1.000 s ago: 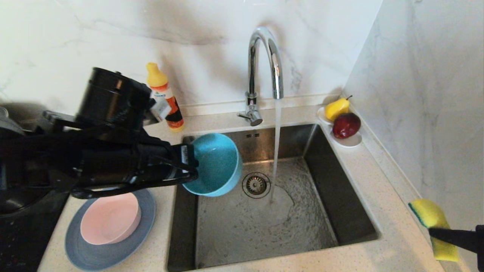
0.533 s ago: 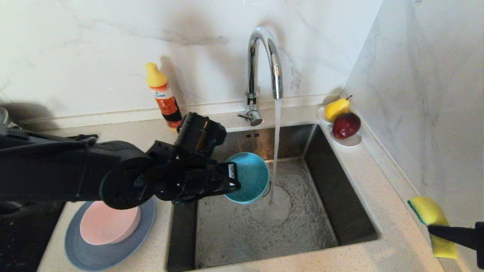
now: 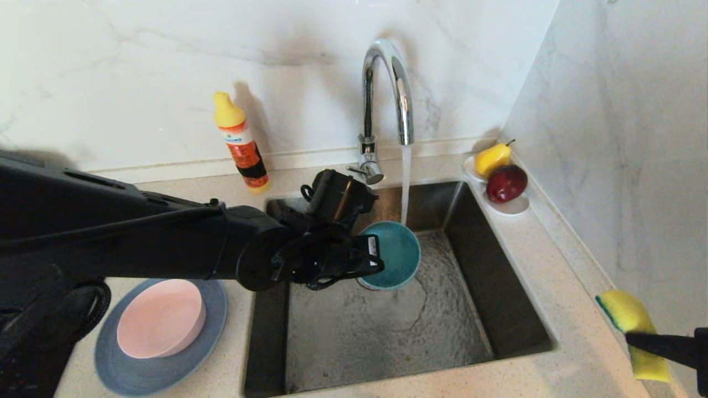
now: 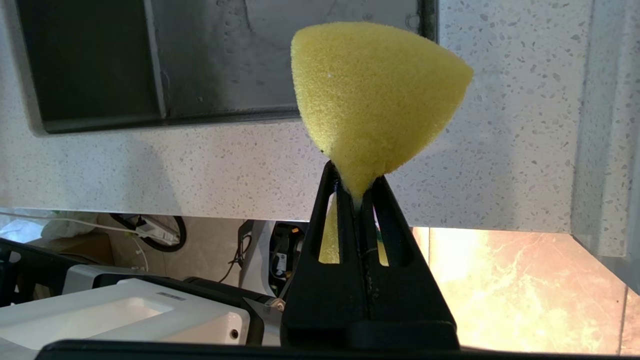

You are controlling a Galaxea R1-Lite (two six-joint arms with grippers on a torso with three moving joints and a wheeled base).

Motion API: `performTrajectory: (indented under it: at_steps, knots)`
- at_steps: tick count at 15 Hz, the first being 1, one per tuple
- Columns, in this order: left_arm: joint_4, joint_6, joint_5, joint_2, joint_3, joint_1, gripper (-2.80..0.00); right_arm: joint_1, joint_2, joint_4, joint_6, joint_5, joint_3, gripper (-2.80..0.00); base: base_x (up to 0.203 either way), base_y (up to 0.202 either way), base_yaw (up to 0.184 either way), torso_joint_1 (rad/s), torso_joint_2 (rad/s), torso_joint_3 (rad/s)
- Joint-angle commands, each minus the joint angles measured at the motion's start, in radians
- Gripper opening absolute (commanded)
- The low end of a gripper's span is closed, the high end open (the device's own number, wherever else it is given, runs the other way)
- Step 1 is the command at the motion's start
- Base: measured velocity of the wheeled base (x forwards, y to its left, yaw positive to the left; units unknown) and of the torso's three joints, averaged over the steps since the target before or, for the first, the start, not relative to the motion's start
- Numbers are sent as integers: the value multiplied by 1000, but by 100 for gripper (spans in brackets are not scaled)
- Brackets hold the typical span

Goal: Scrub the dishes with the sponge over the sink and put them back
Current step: Wash the bowl

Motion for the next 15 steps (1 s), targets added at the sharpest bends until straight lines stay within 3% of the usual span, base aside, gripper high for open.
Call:
performTrajectory:
  at_steps: [1, 15]
  knots:
    - [-3, -15, 3, 29, -8, -11, -280, 1, 8, 1, 2, 6, 0, -280, 0, 0, 0, 0, 0, 0]
    - [2, -56, 10, 91, -100, -38, -280, 1, 10, 1, 2, 24, 4, -280, 0, 0, 0, 0, 0, 0]
